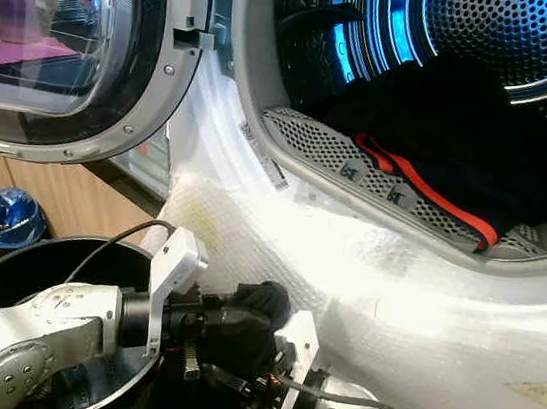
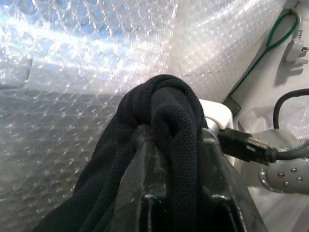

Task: Clothes washing

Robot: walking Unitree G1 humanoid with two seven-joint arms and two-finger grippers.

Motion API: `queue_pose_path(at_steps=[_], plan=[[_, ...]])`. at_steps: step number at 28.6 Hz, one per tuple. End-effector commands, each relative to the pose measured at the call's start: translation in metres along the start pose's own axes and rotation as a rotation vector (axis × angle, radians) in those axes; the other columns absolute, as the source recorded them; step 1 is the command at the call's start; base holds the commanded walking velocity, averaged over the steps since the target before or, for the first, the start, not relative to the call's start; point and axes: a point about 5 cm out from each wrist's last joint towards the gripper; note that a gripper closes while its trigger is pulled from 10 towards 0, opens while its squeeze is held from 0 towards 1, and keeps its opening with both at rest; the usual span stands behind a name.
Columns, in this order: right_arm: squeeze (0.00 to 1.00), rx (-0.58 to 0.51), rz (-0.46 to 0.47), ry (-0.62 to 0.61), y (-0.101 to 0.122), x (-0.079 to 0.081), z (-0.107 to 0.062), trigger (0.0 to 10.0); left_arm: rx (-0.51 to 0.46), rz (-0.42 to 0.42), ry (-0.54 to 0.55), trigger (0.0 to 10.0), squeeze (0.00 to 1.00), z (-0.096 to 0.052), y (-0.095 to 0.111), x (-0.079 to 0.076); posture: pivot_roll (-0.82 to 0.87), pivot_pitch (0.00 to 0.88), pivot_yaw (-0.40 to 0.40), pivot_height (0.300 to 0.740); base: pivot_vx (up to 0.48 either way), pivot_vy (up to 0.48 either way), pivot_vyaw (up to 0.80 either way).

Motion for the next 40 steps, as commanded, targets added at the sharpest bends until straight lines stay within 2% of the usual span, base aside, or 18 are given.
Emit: queue_pose_path(at_steps=[1,3,4,5,6,14,23,40], plan=[[0.0,0.043,0.034,0.048,-0.007,0.009,0.01,10.0,-0.089,0.054,-0.156,0.0,0.0,0.016,0.02,-0.023,0.16,0.019,-0.093,0.74,0.0,0.0,0.0],[0.0,0.055,0.038,0.075,-0.01,0.013,0.011,10.0,-0.09,0.054,-0.156,0.0,0.0,0.017,0.02,-0.023,0.16,0.02,-0.091,0.74,0.0,0.0,0.0],[0.0,0.056,0.042,0.094,-0.011,0.015,0.01,8.0,-0.091,0.054,-0.156,0.0,0.0,0.017,0.021,-0.023,0.16,0.02,-0.091,0.74,0.0,0.0,0.0],[0.0,0.055,0.039,0.128,-0.012,0.02,0.01,4.7,-0.093,0.054,-0.158,0.0,0.0,0.018,0.021,-0.023,0.16,0.02,-0.09,0.74,0.0,0.0,0.0],[0.0,0.052,0.048,0.13,-0.012,0.021,0.01,0.0,-0.095,0.054,-0.16,0.0,0.0,0.018,0.022,-0.024,0.16,0.022,-0.089,0.74,0.0,0.0,0.0],[0.0,0.099,0.055,0.144,-0.019,0.023,0.007,0.0,-0.104,0.054,-0.167,0.0,0.0,0.02,0.025,-0.025,0.17,0.023,-0.087,0.74,0.0,0.0,0.0],[0.0,0.091,0.071,0.206,-0.018,0.031,0.004,0.0,-0.118,0.048,-0.17,0.0,0.0,0.02,0.027,-0.027,0.17,0.023,-0.088,0.74,0.0,0.0,0.0],[0.0,0.087,0.073,0.213,-0.02,0.03,0.004,0.0,-0.145,0.048,-0.172,0.0,0.0,0.021,0.03,-0.03,0.17,0.0,-0.088,0.74,0.0,0.0,0.0]])
Point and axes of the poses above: a point about 5 cm out from each wrist's last joint towards the gripper, its own z axis pointing out of the wrist towards the gripper, its own y axis along the axis of the wrist's last joint, x = y × z, and after that the axes turned 5 degrees about z, right-handed
